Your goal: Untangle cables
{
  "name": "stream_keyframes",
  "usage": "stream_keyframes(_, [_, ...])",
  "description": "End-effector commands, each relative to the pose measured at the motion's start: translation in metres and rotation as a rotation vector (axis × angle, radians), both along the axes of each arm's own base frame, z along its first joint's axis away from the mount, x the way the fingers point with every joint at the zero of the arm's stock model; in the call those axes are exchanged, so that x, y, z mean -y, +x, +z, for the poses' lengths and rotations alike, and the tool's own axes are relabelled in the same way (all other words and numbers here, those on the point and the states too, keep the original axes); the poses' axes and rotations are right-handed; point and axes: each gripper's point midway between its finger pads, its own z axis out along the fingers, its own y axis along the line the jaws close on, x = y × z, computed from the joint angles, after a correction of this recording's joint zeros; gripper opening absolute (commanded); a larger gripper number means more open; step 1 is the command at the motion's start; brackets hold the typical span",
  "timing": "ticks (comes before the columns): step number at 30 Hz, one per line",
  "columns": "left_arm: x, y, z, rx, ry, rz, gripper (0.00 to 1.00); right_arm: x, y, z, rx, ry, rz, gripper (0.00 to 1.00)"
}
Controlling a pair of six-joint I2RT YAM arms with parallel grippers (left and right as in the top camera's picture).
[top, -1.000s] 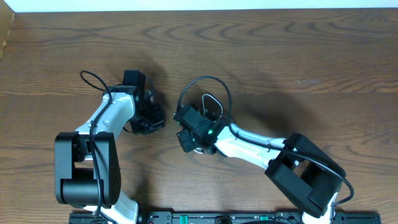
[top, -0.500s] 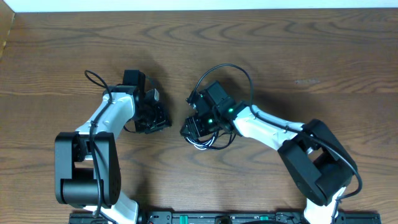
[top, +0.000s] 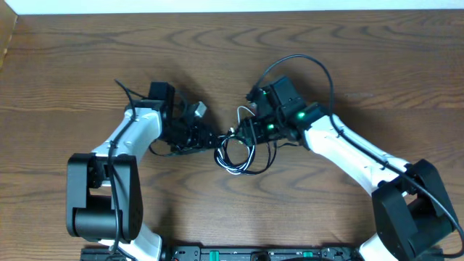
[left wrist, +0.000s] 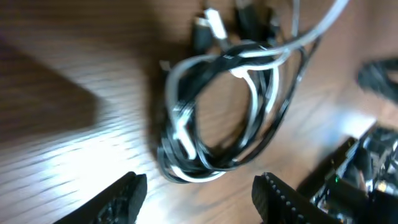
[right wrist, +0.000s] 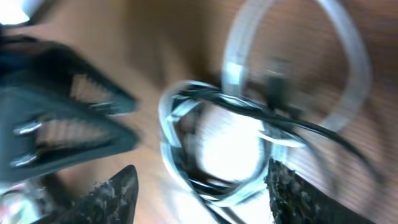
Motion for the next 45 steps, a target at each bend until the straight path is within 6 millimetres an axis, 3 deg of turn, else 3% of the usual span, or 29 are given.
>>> stream_keyframes(1, [0.016, -0.009, 0.001, 0.034, -0.039, -0.099, 0.61, 0.036, 0.018, -0.008, 0.034, -0.126, -0.099, 0.65])
stream_keyframes(5, [0.021, -0.011, -0.010, 0.060, 0.055, -0.151, 0.61, 0.060, 0.020, -0.017, 0.009, -0.207, -0.152, 0.70])
stream_keyframes(9, [0.026, -0.013, -0.015, 0.072, 0.106, -0.180, 0.61, 0.065, 0.020, -0.019, 0.010, -0.230, -0.162, 0.73])
stream_keyframes(16, [0.000, -0.004, -0.036, 0.060, 0.407, -0.069, 0.61, 0.066, 0.020, -0.019, 0.010, -0.237, -0.164, 0.77])
stream_keyframes(21, [-0.001, -0.003, -0.038, 0.072, 0.439, -0.071, 0.61, 0.066, 0.020, -0.019, 0.009, -0.236, -0.163, 0.78])
stream_keyframes(24, [-0.001, -0.003, -0.038, 0.072, 0.439, -0.071, 0.60, 0.058, 0.015, -0.018, -0.006, -0.208, -0.140, 0.75])
stream_keyframes(29, [-0.001, -0.003, -0.038, 0.072, 0.439, -0.071, 0.46, 0.043, 0.005, -0.017, -0.007, -0.196, -0.095, 0.60])
stream_keyframes(35, [-0.001, -0.003, -0.038, 0.072, 0.439, -0.071, 0.44, 0.021, -0.009, -0.016, 0.014, -0.188, -0.030, 0.47])
stream_keyframes(38, [-0.001, -0.003, -0.038, 0.072, 0.439, -0.071, 0.44, 0.013, -0.013, -0.017, 0.024, -0.193, -0.016, 0.46])
stream_keyframes(41, [-0.001, -0.004, -0.039, 0.069, 0.440, -0.072, 0.44, 0.013, -0.014, -0.023, 0.039, -0.238, -0.032, 0.55])
stream_keyframes(45, [-0.002, -0.006, -0.044, 0.048, 0.445, -0.069, 0.44, 0.007, -0.018, -0.027, 0.037, -0.242, -0.012, 0.59])
